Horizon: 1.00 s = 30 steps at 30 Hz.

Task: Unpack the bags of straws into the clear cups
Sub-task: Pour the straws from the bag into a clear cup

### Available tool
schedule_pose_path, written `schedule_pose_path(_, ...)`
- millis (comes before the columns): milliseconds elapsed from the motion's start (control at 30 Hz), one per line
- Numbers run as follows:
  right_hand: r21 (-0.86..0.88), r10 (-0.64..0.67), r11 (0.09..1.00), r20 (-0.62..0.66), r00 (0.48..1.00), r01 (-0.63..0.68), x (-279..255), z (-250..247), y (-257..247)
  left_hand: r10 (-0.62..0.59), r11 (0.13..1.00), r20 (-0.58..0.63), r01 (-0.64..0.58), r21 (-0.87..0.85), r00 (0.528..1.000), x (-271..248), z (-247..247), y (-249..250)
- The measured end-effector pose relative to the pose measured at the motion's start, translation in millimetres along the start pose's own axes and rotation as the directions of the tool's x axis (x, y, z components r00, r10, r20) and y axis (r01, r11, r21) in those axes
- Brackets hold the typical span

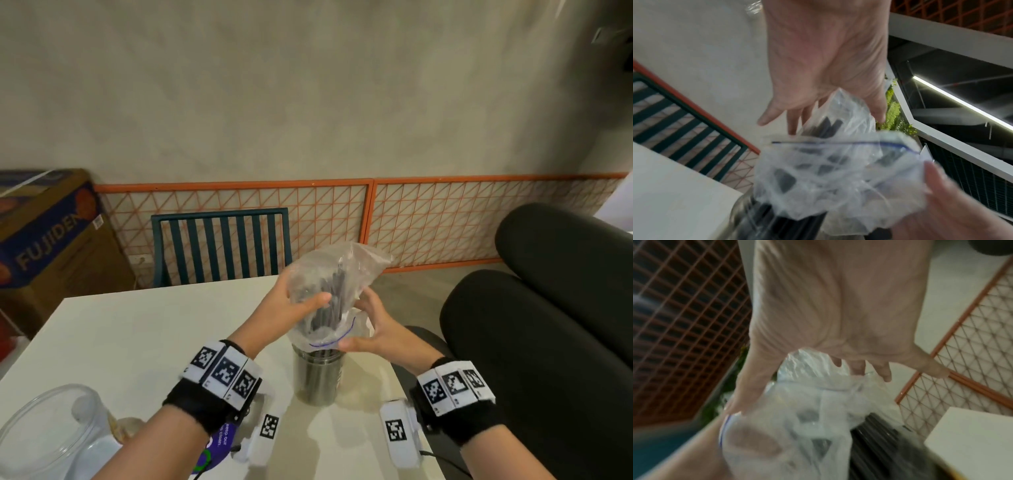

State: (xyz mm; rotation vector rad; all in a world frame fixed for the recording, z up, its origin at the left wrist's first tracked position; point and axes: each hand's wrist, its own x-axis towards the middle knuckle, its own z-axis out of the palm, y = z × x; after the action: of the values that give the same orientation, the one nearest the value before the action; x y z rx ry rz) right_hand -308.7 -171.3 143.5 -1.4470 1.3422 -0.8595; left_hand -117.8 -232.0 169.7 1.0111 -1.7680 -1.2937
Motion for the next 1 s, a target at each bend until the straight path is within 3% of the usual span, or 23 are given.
schedule_pose_path(100,0.021,-0.054,0.998,-0.071,0.996,0.056,-2,-10,-18,0.096,0.995,-0.126,-0.097,-0.005,0.987,-4,-2,13)
schedule_pose_path(267,-0.034,-0.073,0.997,-0.110,0.991,0.069,-3,-5,-30,0.106,0.994,-0.132,-0.106,0.007,0.985,-7,0,23)
schedule_pose_path(367,-0.039,-0.165,0.986,-0.173,0.971,0.161,-7,-4,-41,0.106,0.994,-0.162,-0.098,0.054,0.981,-4,-4,29)
schedule_pose_path(467,-0.082,-0.260,0.966,-0.232,0.937,0.247,-9,-4,-61,0.181,0.983,-0.238,-0.171,0.059,0.954,-2,-5,45)
schedule_pose_path(567,-0.167,-0.330,0.940,-0.225,0.917,0.297,-15,-3,-75,0.178,0.980,-0.328,-0.196,-0.021,0.928,-4,-7,66)
schedule_pose_path(700,-0.272,-0.377,0.908,-0.203,0.903,0.318,-22,-7,-75,0.088,0.946,-0.359,-0.191,-0.263,0.929,-9,-9,85)
schedule_pose_path(833,-0.209,-0.333,0.935,-0.242,0.911,0.286,-34,-11,-55,0.016,0.877,-0.395,-0.203,-0.437,0.919,-14,-24,92)
schedule_pose_path(900,-0.255,-0.227,0.954,-0.273,0.935,0.158,-45,-10,-34,-0.025,0.870,-0.369,-0.161,-0.465,0.929,-17,-30,91)
schedule_pose_path(1000,-0.403,-0.035,0.913,-0.221,0.975,-0.058,-69,-1,-17,-0.063,0.911,-0.309,-0.071,-0.405,0.949,-30,-21,85)
